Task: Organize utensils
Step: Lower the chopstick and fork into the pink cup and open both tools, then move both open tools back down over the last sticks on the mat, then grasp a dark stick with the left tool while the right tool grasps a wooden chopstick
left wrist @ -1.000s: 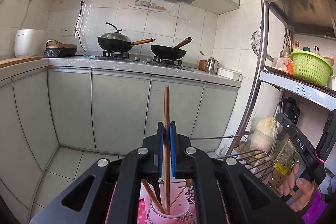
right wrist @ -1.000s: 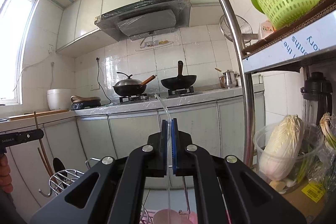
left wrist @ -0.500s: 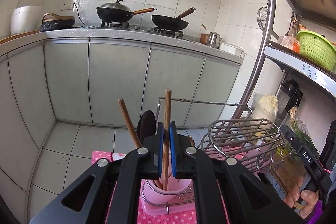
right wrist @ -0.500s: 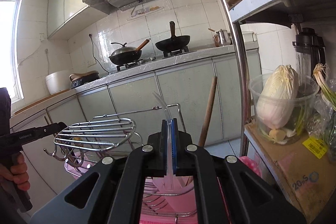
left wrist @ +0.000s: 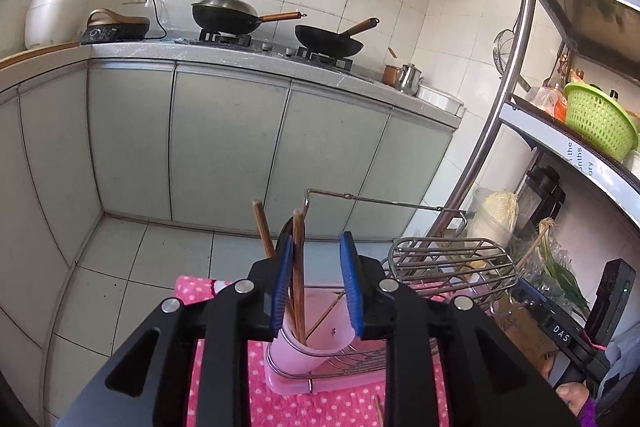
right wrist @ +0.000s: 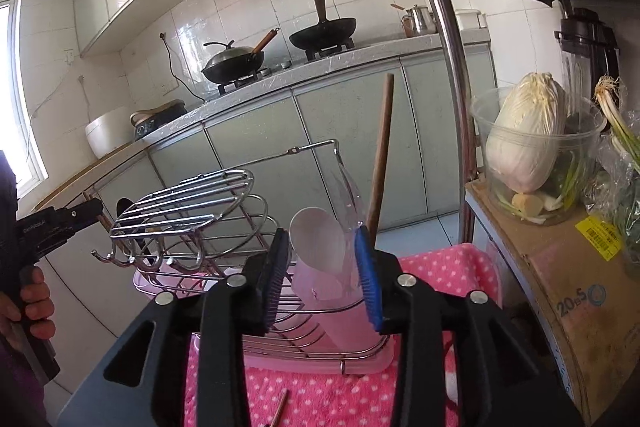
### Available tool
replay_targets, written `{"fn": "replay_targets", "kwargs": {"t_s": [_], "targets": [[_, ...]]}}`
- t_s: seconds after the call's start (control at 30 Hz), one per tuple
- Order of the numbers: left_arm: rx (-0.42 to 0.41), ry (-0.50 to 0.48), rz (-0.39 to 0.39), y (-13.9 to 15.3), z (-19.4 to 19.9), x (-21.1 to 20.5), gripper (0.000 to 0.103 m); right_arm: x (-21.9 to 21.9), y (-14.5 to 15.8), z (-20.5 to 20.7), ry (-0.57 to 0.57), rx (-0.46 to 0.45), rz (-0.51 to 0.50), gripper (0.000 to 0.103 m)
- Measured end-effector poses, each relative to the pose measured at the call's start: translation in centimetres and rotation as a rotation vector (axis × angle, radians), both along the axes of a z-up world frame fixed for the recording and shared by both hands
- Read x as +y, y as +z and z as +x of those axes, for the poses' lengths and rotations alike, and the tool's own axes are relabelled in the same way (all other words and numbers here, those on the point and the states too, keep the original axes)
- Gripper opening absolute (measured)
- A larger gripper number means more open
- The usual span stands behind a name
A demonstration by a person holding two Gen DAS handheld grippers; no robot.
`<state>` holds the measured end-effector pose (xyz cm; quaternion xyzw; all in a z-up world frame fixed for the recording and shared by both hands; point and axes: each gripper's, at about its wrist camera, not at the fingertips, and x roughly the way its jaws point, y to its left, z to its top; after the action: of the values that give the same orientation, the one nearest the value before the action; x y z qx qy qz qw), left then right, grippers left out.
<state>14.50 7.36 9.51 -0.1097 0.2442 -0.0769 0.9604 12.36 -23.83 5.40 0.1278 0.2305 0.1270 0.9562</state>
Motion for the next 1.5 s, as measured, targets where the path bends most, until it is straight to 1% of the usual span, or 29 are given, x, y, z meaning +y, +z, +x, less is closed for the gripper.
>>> {"fn": "replay_targets", "kwargs": {"t_s": [0.2,0.37,0.5,0.63,0.7,0.8,0.9,0.97,1.0,1.07,1.13,1.2,1.27,1.4,1.5], "targets": [[-0.062,0.032,-0.023,2.6,-2.9,1.1,0.023,-0.4,1.4,-2.0,0.0,-0.023,-0.006,0.038],[-0.087,0.043,-0.018,3.7,-5.5,1.4,0.024,-0.9,1.6,-3.9,-0.007,-0.025,-0.012,0.038],[-0.066,0.012,-0.013,3.2,-7.5,0.9,0.024,-1.4,1.0,-5.6,0.0,0.001,0.01,0.038],[-0.012,-0.04,-0.006,1.0,-8.7,-0.5,0.024,-1.0,-0.5,-6.8,0.03,0.052,0.006,0.038],[0.048,-0.07,-0.003,-0.8,-8.7,-1.5,0.024,-0.8,-1.7,-7.0,0.042,0.102,-0.001,0.038],[0.174,-0.126,-0.007,-4.2,-7.9,-3.1,0.024,-0.6,-4.1,-7.0,0.062,0.198,0.019,0.038],[0.364,-0.208,-0.021,-8.7,-6.6,-5.1,0.023,-0.2,-6.5,-6.9,0.082,0.304,0.035,0.038],[0.478,-0.249,-0.023,-11.6,-5.9,-6.5,0.018,0.1,-8.0,-6.7,0.089,0.374,0.026,0.038],[0.534,-0.274,-0.02,-13.0,-5.6,-7.2,0.013,0.2,-8.7,-6.7,0.096,0.403,0.032,0.038],[0.617,-0.313,-0.003,-15.5,-5.2,-8.4,0.011,0.3,-9.6,-6.7,0.105,0.448,0.043,0.038],[0.686,-0.331,0.017,-17.3,-4.7,-9.7,0.008,0.4,-10.3,-6.6,0.112,0.484,0.044,0.038],[0.735,-0.344,0.04,-19.0,-4.3,-10.7,0.008,0.4,-10.9,-6.4,0.121,0.513,0.045,0.038],[0.764,-0.345,0.067,-20.0,-3.9,-11.4,0.008,0.5,-11.2,-6.3,0.13,0.534,0.05,0.038],[0.792,-0.335,0.11,-21.3,-3.0,-12.5,0.008,0.5,-11.8,-6.1,0.14,0.559,0.065,0.038],[0.803,-0.34,0.123,-21.7,-2.3,-13.3,0.008,0.5,-11.9,-6.1,0.141,0.563,0.067,0.038]]}}
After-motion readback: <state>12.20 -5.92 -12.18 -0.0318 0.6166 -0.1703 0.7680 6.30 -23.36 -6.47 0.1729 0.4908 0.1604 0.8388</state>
